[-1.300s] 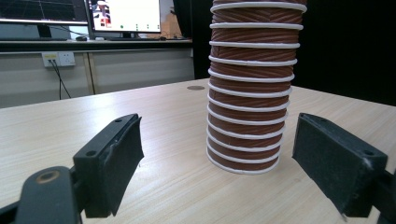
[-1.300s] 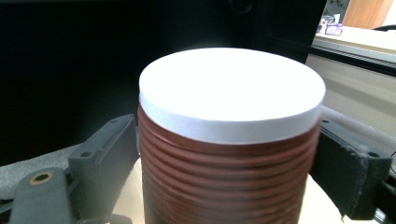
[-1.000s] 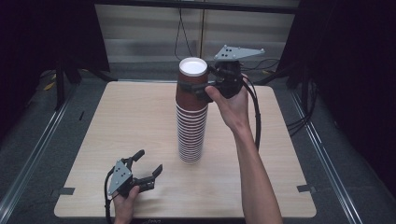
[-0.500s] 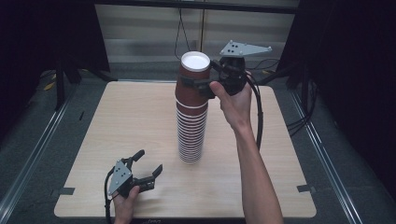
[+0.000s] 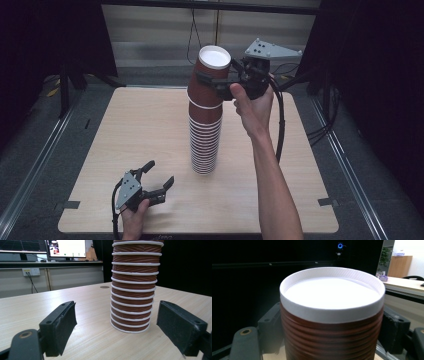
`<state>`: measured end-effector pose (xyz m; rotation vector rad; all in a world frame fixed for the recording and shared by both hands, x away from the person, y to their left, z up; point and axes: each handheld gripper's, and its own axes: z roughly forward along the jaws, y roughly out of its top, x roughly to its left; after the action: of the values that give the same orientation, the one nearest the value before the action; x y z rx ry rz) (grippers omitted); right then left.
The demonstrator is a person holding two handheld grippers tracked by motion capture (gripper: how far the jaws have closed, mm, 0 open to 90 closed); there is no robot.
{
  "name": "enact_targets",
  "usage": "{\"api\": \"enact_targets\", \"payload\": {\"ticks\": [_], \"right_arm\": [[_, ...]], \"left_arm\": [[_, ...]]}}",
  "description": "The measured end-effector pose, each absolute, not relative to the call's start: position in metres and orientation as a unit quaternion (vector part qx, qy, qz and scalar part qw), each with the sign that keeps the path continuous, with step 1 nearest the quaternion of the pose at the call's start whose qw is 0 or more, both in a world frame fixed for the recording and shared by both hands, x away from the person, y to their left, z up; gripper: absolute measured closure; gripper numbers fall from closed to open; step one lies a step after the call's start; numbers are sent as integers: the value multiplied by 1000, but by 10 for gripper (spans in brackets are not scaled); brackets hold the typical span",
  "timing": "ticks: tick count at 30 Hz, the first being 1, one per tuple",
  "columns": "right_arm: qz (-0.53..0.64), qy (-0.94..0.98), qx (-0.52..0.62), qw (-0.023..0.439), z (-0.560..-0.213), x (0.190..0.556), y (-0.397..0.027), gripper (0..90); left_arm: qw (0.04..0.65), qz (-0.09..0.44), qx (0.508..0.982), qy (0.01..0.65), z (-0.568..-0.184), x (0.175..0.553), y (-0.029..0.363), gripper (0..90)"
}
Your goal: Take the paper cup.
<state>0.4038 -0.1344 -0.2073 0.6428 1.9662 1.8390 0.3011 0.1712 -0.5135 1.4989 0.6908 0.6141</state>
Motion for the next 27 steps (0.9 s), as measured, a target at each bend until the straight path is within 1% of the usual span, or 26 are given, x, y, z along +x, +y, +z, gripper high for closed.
{"api": "enact_targets", "payload": {"ticks": [13,27], "right_arm": [[688,669,221,174,-204,404,-142,211],[707,649,212,184,-195,399,-144,211]], "left_arm": [[637,269,656,302,-513,301,171,156],[636,272,657,301,-513,301,172,156]]}}
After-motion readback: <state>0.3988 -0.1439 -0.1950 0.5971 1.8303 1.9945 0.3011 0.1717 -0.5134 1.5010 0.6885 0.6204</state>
